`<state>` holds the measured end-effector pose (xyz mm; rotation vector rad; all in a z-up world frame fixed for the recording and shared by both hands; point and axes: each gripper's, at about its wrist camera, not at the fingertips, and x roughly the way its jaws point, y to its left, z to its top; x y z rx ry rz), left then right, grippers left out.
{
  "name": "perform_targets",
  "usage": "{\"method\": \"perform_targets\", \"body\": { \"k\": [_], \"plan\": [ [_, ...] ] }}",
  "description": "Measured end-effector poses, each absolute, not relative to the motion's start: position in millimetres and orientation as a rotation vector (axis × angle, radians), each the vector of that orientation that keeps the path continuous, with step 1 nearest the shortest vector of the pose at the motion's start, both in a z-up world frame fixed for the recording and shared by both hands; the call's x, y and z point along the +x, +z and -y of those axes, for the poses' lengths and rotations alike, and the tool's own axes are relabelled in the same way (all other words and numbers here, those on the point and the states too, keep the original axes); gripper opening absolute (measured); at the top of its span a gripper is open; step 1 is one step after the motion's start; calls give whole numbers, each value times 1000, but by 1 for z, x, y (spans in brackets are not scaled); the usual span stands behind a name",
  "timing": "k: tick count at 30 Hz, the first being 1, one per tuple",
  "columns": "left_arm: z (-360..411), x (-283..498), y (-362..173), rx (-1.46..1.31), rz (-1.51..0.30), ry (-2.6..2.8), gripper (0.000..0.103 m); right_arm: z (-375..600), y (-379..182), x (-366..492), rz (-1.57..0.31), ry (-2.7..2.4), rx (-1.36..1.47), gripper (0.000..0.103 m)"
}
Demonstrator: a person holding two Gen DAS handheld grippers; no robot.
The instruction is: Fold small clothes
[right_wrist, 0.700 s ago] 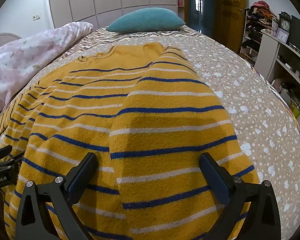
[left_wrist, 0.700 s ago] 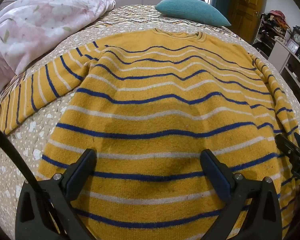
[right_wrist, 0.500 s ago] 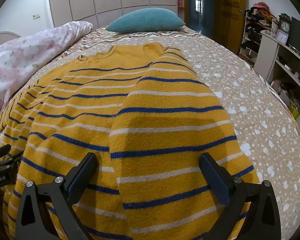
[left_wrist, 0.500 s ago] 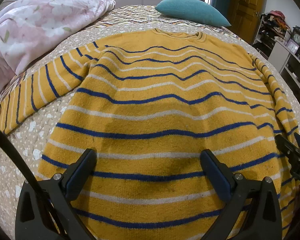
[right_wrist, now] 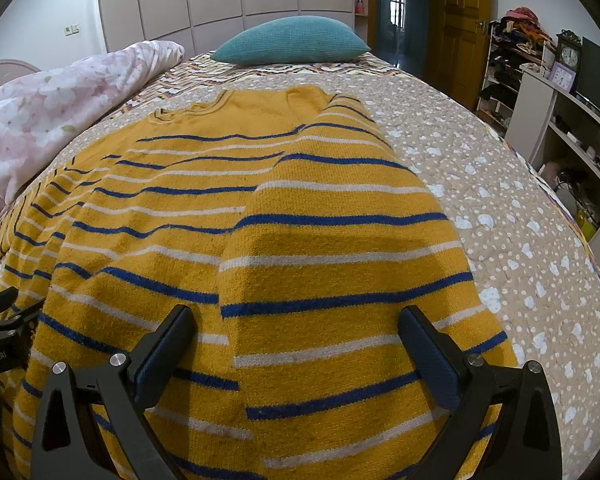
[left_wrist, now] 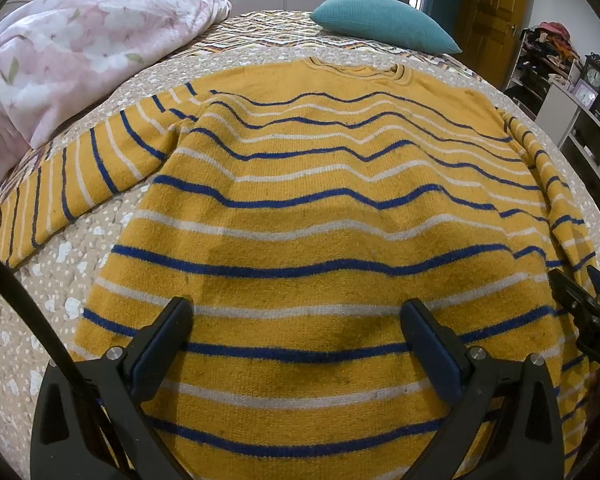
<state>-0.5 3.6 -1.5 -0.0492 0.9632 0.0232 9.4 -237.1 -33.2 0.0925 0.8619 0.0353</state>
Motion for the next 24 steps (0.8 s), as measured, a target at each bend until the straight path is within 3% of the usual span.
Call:
{"method": "perform_targets", "body": {
  "k": [24],
  "plan": [
    [-3,0,-1,-48,-960,24,103,233,-35,12,-862,18,69,103]
  ]
}}
